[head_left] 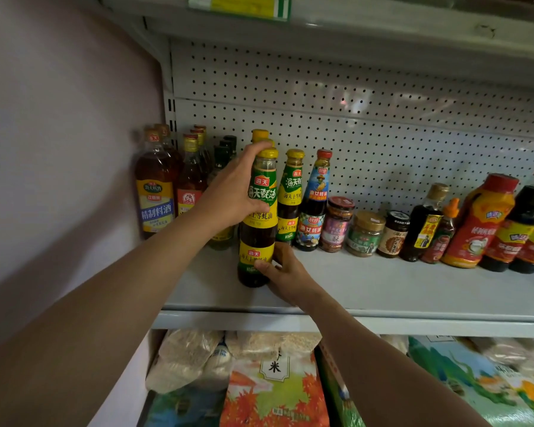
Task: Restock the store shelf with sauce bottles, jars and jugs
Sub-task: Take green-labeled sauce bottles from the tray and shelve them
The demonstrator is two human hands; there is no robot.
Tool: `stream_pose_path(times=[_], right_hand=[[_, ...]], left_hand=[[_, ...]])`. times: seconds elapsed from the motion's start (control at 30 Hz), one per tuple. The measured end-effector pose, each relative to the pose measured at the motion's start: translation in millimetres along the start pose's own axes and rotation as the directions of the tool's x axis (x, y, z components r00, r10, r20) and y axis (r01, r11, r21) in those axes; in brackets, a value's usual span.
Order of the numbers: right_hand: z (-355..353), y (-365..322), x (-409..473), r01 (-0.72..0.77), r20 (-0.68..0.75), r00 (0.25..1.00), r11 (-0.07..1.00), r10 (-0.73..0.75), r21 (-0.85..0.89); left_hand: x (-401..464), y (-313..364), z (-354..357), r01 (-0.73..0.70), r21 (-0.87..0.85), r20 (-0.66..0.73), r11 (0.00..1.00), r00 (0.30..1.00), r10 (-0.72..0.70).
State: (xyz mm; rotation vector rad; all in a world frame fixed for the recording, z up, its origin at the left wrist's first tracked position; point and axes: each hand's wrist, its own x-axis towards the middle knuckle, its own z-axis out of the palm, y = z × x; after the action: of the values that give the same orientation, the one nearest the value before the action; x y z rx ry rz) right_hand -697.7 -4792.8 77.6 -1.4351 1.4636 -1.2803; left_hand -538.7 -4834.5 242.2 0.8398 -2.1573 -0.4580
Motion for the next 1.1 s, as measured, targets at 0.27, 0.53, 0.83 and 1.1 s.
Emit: stream_pose_path(times=[0.27,0.53,0.83,1.1], right_hand=[[1.1,-13.8,8.2,-0.031,-0.009,0.999,0.997,0.031,-0.064],[2.1,-12.8,29.2,-0.045,-0.023,0.999,0.994,0.043,-0.097],[4.2,-2.7,59.9,-0.039,-0.052,0.998,0.988,0.031,-0.153],[7.7,-5.8,74.6,-0.031,-0.099,0.995,0.976,0.01,-0.214]], left_hand=[[10.2,-8.8,4.0,0.012,0.021,-0.022,1.0,1.0,-0.011],[26.9,-23.4,5.9,0.013,0.019,-0.028,1.0,1.0,-0.012],[49.3,-41.9,11.6,0.03,0.007,-0.042,1.0,0.999,-0.029],[66.7,-54.0,17.5,0.038,0.006,-0.052,0.999,0.998,-0.037]])
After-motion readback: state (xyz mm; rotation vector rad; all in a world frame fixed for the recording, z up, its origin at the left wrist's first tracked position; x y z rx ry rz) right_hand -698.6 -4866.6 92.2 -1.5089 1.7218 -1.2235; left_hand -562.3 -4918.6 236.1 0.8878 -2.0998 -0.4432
